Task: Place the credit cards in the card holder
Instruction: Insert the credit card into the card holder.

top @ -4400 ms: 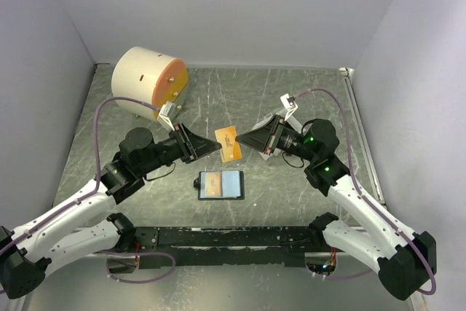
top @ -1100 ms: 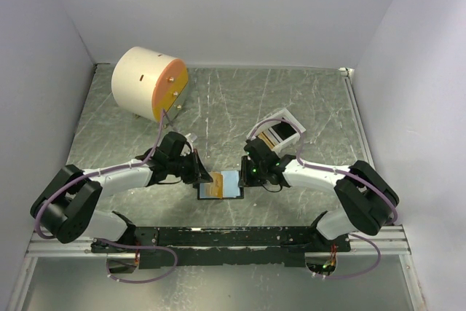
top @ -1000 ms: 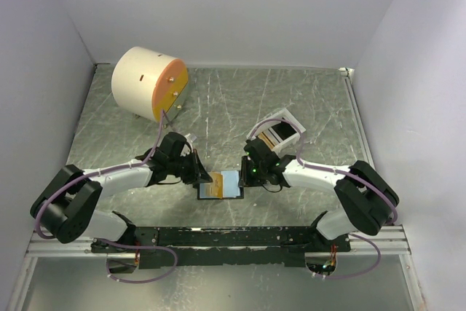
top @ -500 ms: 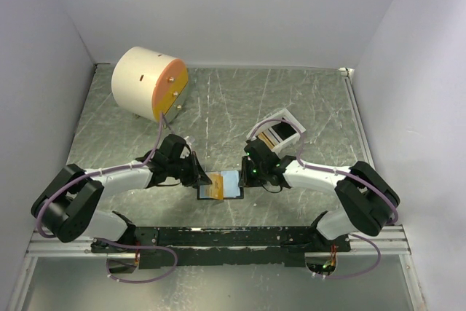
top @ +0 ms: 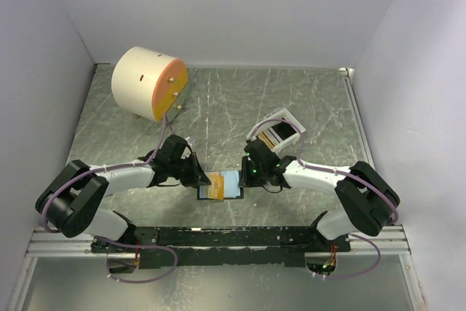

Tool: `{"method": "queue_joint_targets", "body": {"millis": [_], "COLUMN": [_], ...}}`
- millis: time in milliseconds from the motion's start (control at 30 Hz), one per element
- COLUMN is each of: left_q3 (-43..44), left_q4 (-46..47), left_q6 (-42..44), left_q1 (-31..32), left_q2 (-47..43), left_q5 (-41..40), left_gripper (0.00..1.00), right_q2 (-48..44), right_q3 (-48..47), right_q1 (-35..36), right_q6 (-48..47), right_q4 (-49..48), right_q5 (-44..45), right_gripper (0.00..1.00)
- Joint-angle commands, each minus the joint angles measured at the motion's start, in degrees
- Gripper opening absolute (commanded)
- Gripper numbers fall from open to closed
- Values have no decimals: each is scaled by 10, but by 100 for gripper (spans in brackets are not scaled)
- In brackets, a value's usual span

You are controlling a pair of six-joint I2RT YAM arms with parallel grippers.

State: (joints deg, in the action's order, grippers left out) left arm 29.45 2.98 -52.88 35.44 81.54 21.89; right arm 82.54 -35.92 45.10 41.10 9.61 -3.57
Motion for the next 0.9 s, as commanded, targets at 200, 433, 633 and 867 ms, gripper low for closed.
{"method": "queue_joint_targets", "body": {"millis": [200,433,633,867], "left_q3": [24,30,26,17], "left_q4": [0,-2,18,41], "left_q6": [27,28,24,25], "left_q1": [-4,-4,-4,-4], "left_q2": [21,23,26,31], "left_q5": [-43,-58,-56,-55], "left_gripper": [7,7,7,7], "right_q2": [9,10,11,13], "right_q3": [15,16,18,21], "right_q1": [8,8,9,10], "right_q6": [-2,0,4,10], "right_q4": [16,14,10,3], "right_q5": [1,-3,-6,-12], "right_gripper": [20,20,20,20]}}
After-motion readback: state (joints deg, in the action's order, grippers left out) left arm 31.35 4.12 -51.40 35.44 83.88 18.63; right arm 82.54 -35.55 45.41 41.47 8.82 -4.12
